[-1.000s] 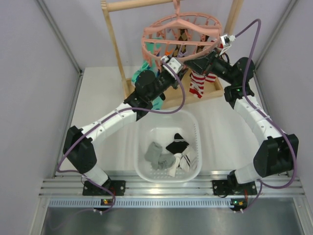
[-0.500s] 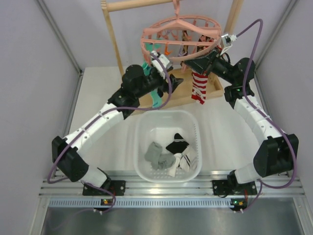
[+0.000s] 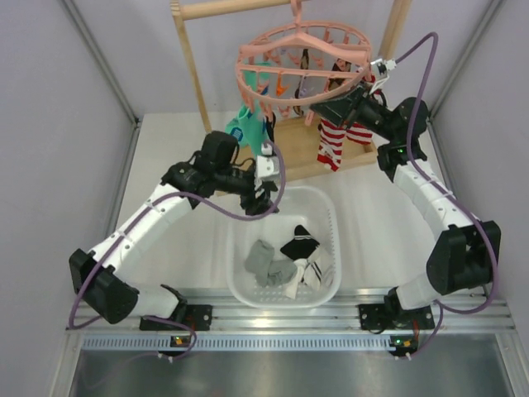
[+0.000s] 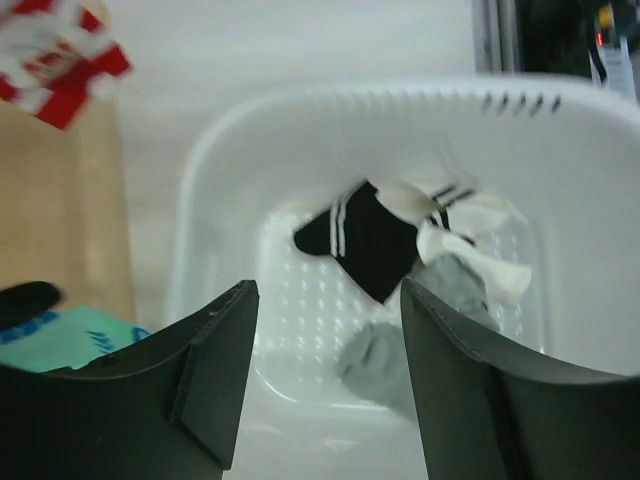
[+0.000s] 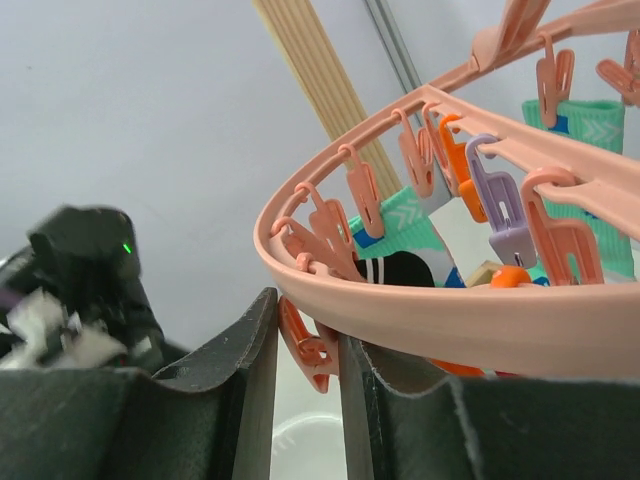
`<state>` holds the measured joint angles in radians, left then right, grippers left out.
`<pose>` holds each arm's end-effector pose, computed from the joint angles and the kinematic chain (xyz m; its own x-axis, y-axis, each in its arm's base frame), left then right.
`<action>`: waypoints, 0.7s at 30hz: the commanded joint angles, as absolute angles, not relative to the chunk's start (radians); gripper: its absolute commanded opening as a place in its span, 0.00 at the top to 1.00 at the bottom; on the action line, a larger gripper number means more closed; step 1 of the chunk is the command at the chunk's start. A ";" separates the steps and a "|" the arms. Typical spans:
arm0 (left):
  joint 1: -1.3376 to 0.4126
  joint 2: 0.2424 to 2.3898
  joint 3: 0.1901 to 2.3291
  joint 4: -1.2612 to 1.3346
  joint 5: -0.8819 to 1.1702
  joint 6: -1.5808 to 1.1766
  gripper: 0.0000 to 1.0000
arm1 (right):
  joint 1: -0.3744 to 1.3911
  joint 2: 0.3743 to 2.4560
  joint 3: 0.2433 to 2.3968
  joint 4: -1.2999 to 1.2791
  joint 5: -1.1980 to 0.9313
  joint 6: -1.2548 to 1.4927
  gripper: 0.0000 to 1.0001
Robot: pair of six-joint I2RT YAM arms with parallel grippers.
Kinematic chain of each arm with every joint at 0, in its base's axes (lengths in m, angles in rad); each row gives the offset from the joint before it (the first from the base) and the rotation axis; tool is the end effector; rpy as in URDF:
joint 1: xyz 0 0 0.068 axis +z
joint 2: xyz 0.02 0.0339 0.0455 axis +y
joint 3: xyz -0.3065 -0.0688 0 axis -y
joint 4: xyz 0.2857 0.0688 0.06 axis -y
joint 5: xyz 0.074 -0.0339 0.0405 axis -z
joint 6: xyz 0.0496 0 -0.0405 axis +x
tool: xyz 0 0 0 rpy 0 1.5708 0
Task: Clip the socks to the hanger
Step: Pick up the sock from the bin.
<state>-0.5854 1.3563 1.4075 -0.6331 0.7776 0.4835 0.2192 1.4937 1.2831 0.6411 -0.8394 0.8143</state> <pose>0.2545 -0.2104 0.4274 0.0046 0.3944 -0.9189 0.9941 0.0980 0.0470 0.3684 0.1199 0.4627 -0.3061 0.4294 -0.8496 -0.8490 0.2805 0.4477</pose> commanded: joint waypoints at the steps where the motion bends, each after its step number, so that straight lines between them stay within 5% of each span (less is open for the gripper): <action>1: -0.617 1.350 1.267 -0.806 0.836 0.922 0.36 | 0.207 1.499 1.304 0.680 -0.859 0.799 1.00; 8: -0.650 1.491 1.192 -0.766 0.881 1.313 0.48 | 0.202 1.506 1.308 0.643 -0.857 0.775 1.00; 21: -0.775 1.733 1.150 -0.446 0.778 1.459 0.60 | 0.187 1.531 1.309 0.664 -0.864 0.804 1.00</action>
<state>-0.7761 1.6928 1.1183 -0.5312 0.7647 1.3289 0.1997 1.5295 1.2831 0.6220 -0.8478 0.8089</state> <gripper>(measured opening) 0.411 0.250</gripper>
